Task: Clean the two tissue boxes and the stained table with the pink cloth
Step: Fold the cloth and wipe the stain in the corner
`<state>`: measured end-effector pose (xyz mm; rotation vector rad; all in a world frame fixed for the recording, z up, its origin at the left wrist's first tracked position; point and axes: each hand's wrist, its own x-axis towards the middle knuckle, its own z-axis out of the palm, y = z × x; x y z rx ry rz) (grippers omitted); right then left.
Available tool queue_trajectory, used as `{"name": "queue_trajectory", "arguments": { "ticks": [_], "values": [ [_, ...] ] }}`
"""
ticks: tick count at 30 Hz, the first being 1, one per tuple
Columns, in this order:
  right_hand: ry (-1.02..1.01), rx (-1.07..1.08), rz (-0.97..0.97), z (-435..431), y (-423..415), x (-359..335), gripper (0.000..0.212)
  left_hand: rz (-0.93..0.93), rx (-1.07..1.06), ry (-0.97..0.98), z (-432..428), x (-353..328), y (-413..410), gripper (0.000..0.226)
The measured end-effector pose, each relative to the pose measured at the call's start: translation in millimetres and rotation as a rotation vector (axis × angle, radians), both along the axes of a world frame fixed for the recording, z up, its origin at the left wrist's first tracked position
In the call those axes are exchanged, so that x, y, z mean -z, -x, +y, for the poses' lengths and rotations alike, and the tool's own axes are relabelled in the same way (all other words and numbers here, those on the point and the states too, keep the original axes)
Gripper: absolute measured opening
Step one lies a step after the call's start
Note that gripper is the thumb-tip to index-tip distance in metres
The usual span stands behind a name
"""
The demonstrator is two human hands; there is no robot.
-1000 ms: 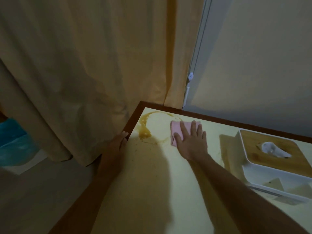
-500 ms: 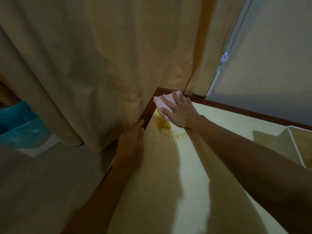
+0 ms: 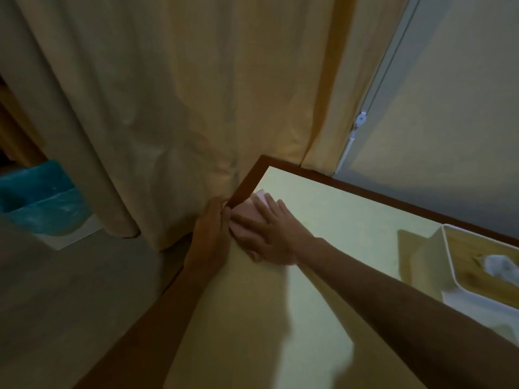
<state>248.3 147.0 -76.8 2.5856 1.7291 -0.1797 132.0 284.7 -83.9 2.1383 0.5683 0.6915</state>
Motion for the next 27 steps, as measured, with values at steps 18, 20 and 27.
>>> {"name": "queue_trajectory", "arguments": {
  "ticks": [18, 20, 27],
  "values": [
    [-0.152, 0.481, 0.074, -52, 79, 15, 0.067, 0.019, 0.058, 0.037, -12, -18, 13, 0.043],
    [-0.108, 0.359, 0.009, -71, 96, 16, 0.072, -0.003, 0.061, 0.028, -17, -21, 17, 0.037],
    [0.076, 0.147, 0.216, -134, 86, -40, 0.056, 0.028, 0.141, 0.087, -52, -58, 29, 0.024]
  ]
}}
